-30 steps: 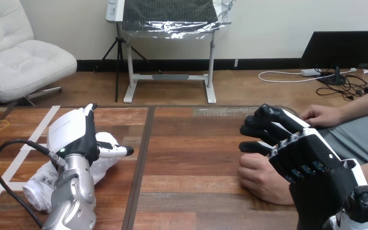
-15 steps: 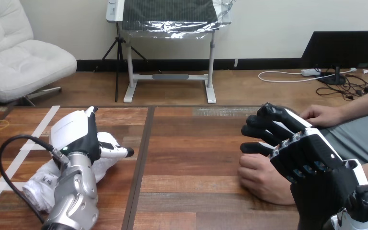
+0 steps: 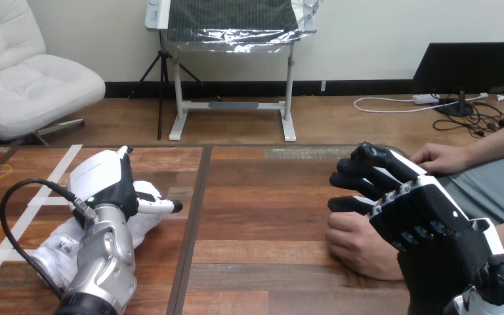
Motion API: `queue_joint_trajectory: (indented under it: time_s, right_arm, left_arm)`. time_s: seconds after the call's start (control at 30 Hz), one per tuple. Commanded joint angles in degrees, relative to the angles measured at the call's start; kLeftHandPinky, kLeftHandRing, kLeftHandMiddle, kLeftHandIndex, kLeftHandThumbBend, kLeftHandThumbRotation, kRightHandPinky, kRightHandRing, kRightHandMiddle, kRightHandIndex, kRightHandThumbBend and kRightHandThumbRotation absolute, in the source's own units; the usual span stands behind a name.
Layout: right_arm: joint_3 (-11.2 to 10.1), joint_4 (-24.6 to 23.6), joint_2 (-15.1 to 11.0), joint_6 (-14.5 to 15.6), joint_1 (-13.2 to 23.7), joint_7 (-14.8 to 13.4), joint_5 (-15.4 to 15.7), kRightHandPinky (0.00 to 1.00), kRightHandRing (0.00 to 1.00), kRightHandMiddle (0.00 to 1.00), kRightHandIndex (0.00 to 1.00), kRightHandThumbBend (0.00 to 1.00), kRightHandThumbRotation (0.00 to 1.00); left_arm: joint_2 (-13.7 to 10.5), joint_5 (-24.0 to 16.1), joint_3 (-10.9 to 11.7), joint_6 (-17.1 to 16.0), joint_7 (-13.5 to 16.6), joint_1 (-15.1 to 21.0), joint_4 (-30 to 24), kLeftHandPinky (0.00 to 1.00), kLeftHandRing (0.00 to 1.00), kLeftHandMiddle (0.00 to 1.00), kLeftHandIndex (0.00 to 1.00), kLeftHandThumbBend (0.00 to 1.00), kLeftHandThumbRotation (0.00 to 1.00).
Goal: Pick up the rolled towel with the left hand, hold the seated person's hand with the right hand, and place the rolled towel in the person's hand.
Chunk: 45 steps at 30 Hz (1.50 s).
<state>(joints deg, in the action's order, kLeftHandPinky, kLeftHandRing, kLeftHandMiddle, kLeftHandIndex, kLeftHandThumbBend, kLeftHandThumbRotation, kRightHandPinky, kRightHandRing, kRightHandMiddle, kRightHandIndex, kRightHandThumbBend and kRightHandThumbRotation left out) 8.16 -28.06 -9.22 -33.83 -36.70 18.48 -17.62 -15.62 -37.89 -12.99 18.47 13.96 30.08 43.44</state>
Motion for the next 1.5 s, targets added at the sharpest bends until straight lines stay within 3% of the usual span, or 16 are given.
queue_joint_trajectory:
  time_s: [0.0, 0.87, 1.47]
  right_arm:
    - [-0.59, -1.45, -0.04, -0.35, 1.87, 0.18, -0.61, 0.68, 0.78, 0.79, 0.8, 0.89, 1.0]
    - [-0.92, -1.74, -0.26, -0.35, 1.74, 0.62, -1.16, 0.68, 0.77, 0.78, 0.8, 0.88, 1.0]
    - [-1.05, -1.87, -0.08, -0.33, 1.58, 0.61, -1.01, 0.68, 0.77, 0.79, 0.8, 0.88, 1.0]
  left_arm:
    - [-0.02, 0.29, -0.92, -1.64, 1.8, 5.85, 2.49, 0.98, 0.94, 0.94, 0.93, 0.96, 0.34]
    - [0.34, 1.53, -1.92, -1.42, 2.06, 10.47, 10.13, 1.0, 0.96, 0.96, 0.94, 0.95, 0.33]
    - [-0.08, 1.53, -3.18, -0.4, -0.03, 12.38, 11.98, 1.0, 0.95, 0.96, 0.94, 0.94, 0.34]
